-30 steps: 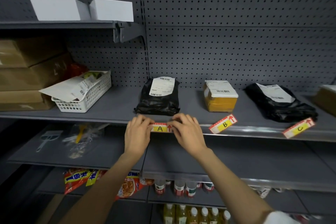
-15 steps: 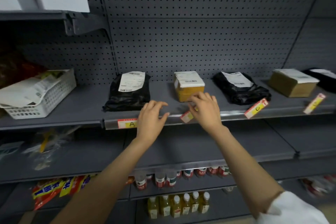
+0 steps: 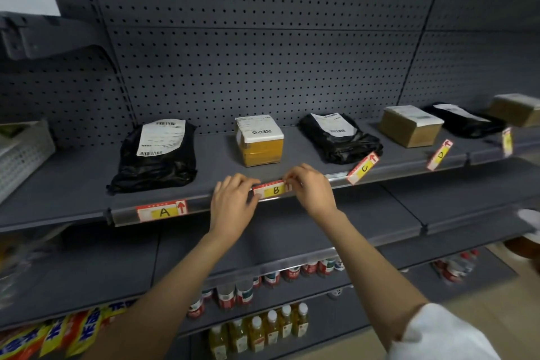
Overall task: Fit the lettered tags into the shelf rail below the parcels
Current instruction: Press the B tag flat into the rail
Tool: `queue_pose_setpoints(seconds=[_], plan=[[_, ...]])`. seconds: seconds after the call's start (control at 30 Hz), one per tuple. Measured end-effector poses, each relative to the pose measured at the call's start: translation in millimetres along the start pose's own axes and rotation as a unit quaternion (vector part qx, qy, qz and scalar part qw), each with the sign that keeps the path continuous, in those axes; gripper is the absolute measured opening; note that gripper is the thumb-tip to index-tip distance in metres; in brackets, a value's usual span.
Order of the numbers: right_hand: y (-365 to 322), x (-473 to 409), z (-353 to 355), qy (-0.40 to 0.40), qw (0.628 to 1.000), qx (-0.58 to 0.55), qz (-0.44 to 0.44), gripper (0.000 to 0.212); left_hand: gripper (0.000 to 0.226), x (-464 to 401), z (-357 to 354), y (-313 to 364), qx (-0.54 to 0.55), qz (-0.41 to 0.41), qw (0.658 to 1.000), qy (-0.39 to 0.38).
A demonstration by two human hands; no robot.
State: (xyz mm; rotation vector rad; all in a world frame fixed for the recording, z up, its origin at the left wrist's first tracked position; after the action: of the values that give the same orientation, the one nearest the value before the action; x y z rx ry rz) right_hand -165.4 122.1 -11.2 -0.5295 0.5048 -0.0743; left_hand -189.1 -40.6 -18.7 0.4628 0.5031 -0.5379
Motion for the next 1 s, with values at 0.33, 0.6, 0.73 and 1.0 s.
queue_pose_setpoints(seconds=[0.33, 0.6, 0.73, 1.0], plan=[[3.4, 5.1, -4.9, 0.017, 0.998, 0.057, 0.009, 0.009, 0.02, 2.4, -7.2, -3.4, -0.022, 0.009, 1.0, 0.005], [28.8, 8.2, 21.5, 0.065, 0.995, 0.059, 0.047, 0.016, 0.024, -8.4, -14.4, 17.1, 0.022, 0.057, 0.997, 0.044], [63.4, 1.5, 53.0, 0.109, 0.991, 0.072, 0.032, 0.029, 0.023, -23.9, -31.9, 55.2, 0.044, 0.046, 0.997, 0.042], [136.9, -18.6, 105.8, 0.098, 0.986, 0.12, 0.062, 0.027, 0.022, -52.6, -78.8, 139.1, 0.054, 0.059, 0.995, 0.055]])
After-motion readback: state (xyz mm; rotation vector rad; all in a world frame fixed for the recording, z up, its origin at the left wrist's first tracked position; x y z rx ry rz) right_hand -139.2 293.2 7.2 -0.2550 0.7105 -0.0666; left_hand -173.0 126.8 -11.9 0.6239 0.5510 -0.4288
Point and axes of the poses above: each hand's wrist, its own x-axis away from the middle knuckle, its own z-axis out of the back of the hand, y = z × x, the point moved 9 cm from there along -x, towards the middle knuckle, and after that the axes turned 3 degrees about -x, right-handed, at the moved point
